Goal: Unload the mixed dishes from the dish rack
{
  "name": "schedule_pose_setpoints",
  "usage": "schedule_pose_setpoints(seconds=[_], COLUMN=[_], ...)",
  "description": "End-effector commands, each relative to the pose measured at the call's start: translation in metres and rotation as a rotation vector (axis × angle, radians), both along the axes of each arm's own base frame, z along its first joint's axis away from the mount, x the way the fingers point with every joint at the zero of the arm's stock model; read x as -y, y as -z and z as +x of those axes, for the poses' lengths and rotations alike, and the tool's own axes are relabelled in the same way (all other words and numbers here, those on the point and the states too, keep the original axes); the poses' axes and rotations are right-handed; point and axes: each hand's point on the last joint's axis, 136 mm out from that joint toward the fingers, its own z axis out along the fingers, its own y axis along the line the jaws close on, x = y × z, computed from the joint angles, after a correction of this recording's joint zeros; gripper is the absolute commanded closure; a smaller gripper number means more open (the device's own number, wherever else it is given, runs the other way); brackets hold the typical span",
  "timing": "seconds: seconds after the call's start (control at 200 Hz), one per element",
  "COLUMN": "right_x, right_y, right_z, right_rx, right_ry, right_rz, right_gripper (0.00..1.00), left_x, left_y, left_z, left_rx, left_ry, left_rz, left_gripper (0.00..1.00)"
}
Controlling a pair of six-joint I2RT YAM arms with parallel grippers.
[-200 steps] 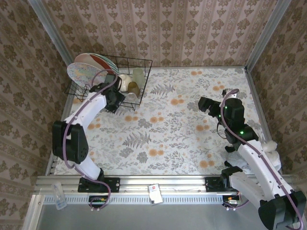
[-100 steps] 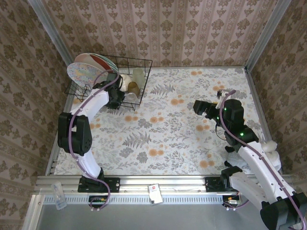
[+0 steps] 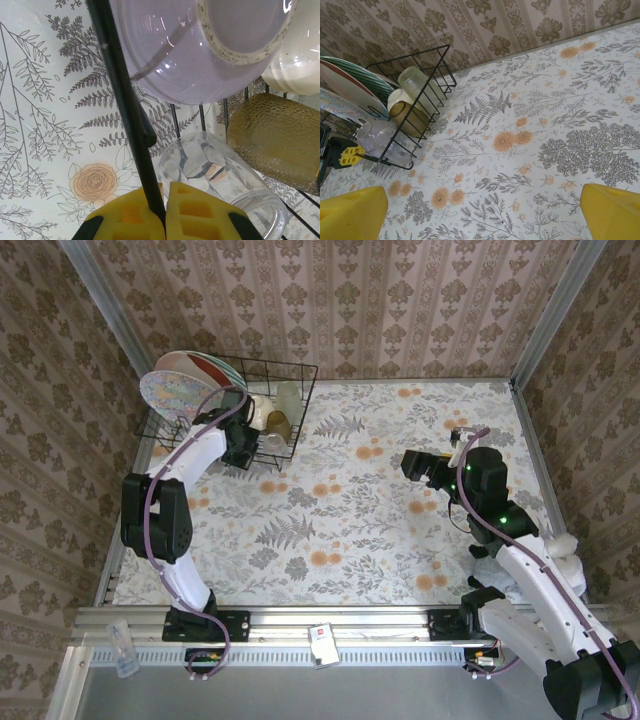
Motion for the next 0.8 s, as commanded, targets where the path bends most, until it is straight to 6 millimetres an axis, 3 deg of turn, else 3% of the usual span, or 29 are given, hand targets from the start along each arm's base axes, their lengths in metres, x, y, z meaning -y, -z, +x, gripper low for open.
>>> schedule_pose_setpoints(seconds=[0.0, 0.195, 0.64, 0.66, 0.795], right_x=[-0.002, -0.004, 0.002, 0.002, 0.006], right_y=[0.000, 0.001, -0.001, -0.001, -0.001], right_z=[0.001, 0.005, 0.008, 0.008, 0.008], right_rx=[0.006, -0.009, -0.030, -0.030, -0.041], right_ry=[-0.013, -0.013, 0.012, 0.014, 0.031], right_rz=[-0.015, -0.010, -0.050, -0.051, -0.073], right_gripper=[0.00, 0.00, 0.00, 0.00, 0.00], left_x=[0.008, 0.022, 0.055, 0.066, 0.085], left_y=[-0.002, -0.008, 0.006, 0.006, 0.009], left_z=[-0.021, -0.034, -0.071, -0.077, -0.086], left_rx=[-0.067, -0.086, -0.153, -0.151, -0.131], left_ry=[0.189, 0.353, 0.655, 0.693, 0.801], left_rz=[0.081, 0.114, 0.169, 0.176, 0.189], left_gripper=[1.00, 1.00, 1.00, 1.00, 1.00])
